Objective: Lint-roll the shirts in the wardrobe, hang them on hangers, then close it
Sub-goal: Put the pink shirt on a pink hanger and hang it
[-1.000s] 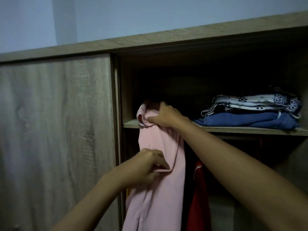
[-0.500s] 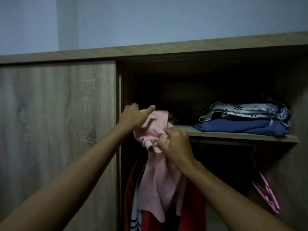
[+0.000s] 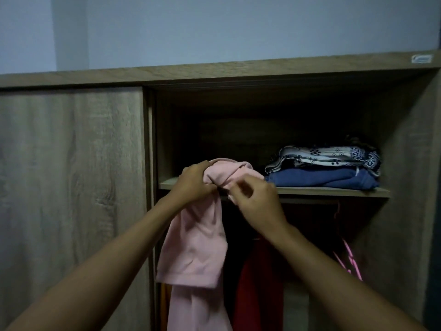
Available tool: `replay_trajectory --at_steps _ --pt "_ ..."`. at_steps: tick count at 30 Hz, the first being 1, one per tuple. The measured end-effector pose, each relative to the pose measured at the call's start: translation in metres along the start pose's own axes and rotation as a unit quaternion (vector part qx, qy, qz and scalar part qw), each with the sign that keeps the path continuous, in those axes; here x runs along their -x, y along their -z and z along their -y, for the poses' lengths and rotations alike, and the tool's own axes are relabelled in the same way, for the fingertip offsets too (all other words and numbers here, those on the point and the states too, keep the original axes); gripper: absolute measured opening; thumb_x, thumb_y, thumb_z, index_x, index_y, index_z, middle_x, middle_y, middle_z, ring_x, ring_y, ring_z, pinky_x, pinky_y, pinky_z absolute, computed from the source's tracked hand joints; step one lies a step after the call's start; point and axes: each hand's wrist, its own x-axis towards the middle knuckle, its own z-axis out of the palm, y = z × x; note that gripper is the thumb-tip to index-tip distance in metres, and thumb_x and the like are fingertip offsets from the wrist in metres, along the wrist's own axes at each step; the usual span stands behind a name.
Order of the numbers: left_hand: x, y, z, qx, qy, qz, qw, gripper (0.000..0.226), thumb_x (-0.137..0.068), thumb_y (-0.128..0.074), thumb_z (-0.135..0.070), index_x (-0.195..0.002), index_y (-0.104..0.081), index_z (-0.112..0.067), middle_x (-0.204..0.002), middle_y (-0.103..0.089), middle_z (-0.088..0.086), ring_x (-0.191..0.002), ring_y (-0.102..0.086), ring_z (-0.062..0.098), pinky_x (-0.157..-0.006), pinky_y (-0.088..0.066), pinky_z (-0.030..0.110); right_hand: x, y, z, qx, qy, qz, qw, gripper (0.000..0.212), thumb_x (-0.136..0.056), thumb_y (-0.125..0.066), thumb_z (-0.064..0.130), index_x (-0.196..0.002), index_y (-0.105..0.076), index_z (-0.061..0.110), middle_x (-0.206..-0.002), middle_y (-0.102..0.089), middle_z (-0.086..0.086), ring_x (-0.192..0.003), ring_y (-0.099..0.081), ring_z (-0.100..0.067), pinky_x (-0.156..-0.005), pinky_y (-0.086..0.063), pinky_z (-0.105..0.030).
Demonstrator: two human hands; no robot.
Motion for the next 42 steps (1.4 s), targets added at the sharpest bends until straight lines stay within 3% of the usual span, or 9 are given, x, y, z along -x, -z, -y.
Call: replay_trajectory --at_steps 8,12,14,19,25,30,33,39,42 --pt "0.053 0.029 0.003 0.2 -0.011 -0.002 0.98 0.025 -0.084 -0.064 -0.025 -0.108 -0.066 -0.023 -0.101 -0.07 -0.009 -0.095 -0.066 0.003 -0.077 -0.049 0.015 -0.058 0.041 -0.005 -0.021 -0.064 0.02 0.998 0.049 -0.078 -0.052 -0.012 -0.108 -0.062 0.025 -0.104 -0.059 -0.002 -0.082 -0.056 -0.014 -0.068 -0.044 -0.015" --pt "0.071 0.039 0.004 0.161 -0.057 -0.047 0.984 0.025 -0.082 -0.063 -0.023 -0.107 -0.062 -0.026 -0.101 -0.066 -0.011 -0.094 -0.063 0.007 -0.079 -0.05 0.024 -0.056 0.031 -0.004 -0.141 -0.257 0.15 0.944 0.013 -0.094 -0.063 0.032 -0.106 -0.064 0.025 -0.1 -0.067 -0.007 -0.073 -0.062 -0.015 -0.058 -0.045 -0.025" --pt "0.08 0.041 0.0 0.122 -0.107 -0.059 0.985 0.033 -0.078 -0.061 -0.027 -0.111 -0.059 -0.024 -0.105 -0.063 -0.008 -0.096 -0.061 0.008 -0.081 -0.048 0.024 -0.046 0.027 0.002 -0.144 -0.303 0.252 0.908 0.034 -0.094 -0.057 0.052 -0.11 -0.066 0.024 -0.097 -0.071 -0.008 -0.068 -0.064 -0.015 -0.057 -0.046 -0.027" --pt "0.094 0.047 0.001 0.203 -0.122 -0.016 0.971 0.032 -0.08 -0.066 -0.008 -0.111 -0.062 -0.016 -0.105 -0.067 -0.004 -0.098 -0.065 0.015 -0.084 -0.053 0.032 -0.029 0.021 0.01 -0.227 -0.19 0.269 0.917 0.037 -0.096 -0.054 0.003 -0.127 -0.059 0.024 -0.112 -0.07 -0.009 -0.099 -0.067 -0.02 -0.07 -0.055 -0.026" --pt "0.106 0.054 0.006 0.332 -0.093 0.029 0.938 0.025 -0.087 -0.065 -0.016 -0.11 -0.062 -0.008 -0.105 -0.069 0.008 -0.097 -0.066 0.021 -0.084 -0.055 0.037 -0.024 0.029 0.017 -0.136 0.002 0.295 0.946 0.042 -0.091 -0.07 0.015 -0.131 -0.063 0.026 -0.133 -0.06 0.005 -0.119 -0.059 -0.008 -0.101 -0.047 -0.019" --pt "0.109 0.065 0.011 0.358 -0.033 0.16 0.919 0.044 -0.084 -0.07 -0.014 -0.126 -0.058 -0.012 -0.121 -0.066 0.003 -0.113 -0.064 0.018 -0.095 -0.055 0.033 -0.022 0.033 0.034 -0.166 0.016 0.217 0.962 0.016 -0.095 -0.061 0.003 -0.104 -0.074 0.006 -0.109 -0.071 -0.008 -0.099 -0.066 -0.007 -0.084 -0.051 -0.019" --pt "0.106 0.063 0.023 0.189 -0.007 0.261 0.946 0.048 -0.083 -0.073 -0.006 -0.126 -0.058 -0.021 -0.121 -0.066 -0.003 -0.111 -0.063 0.01 -0.094 -0.054 0.031 -0.021 0.03 0.045 -0.074 0.059 0.194 0.976 0.026 -0.098 -0.059 0.014 -0.075 -0.065 0.006 -0.072 -0.063 -0.009 -0.066 -0.052 -0.004 -0.06 -0.04 -0.024" --pt "0.107 0.051 0.011 0.249 0.072 0.014 0.966 0.006 -0.096 -0.063 -0.025 -0.101 -0.064 -0.025 -0.094 -0.071 -0.001 -0.081 -0.069 0.013 -0.064 -0.051 0.026 -0.016 0.025 0.061 0.052 0.074 0.199 0.976 0.039 -0.086 -0.058 0.023 -0.049 -0.043 0.021 -0.048 -0.043 0.003 -0.048 -0.036 -0.007 -0.05 -0.028 -0.029" --pt "0.116 0.05 -0.019 0.268 0.041 -0.001 0.963 0.032 -0.088 -0.064 -0.051 -0.104 -0.062 -0.024 -0.089 -0.069 -0.004 -0.073 -0.067 0.007 -0.06 -0.051 0.025 -0.017 0.026 0.063 0.072 0.055 0.193 0.977 0.04 -0.083 -0.061 0.024 -0.046 -0.046 0.023 -0.046 -0.046 0.001 -0.046 -0.038 -0.007 -0.047 -0.03 -0.032"
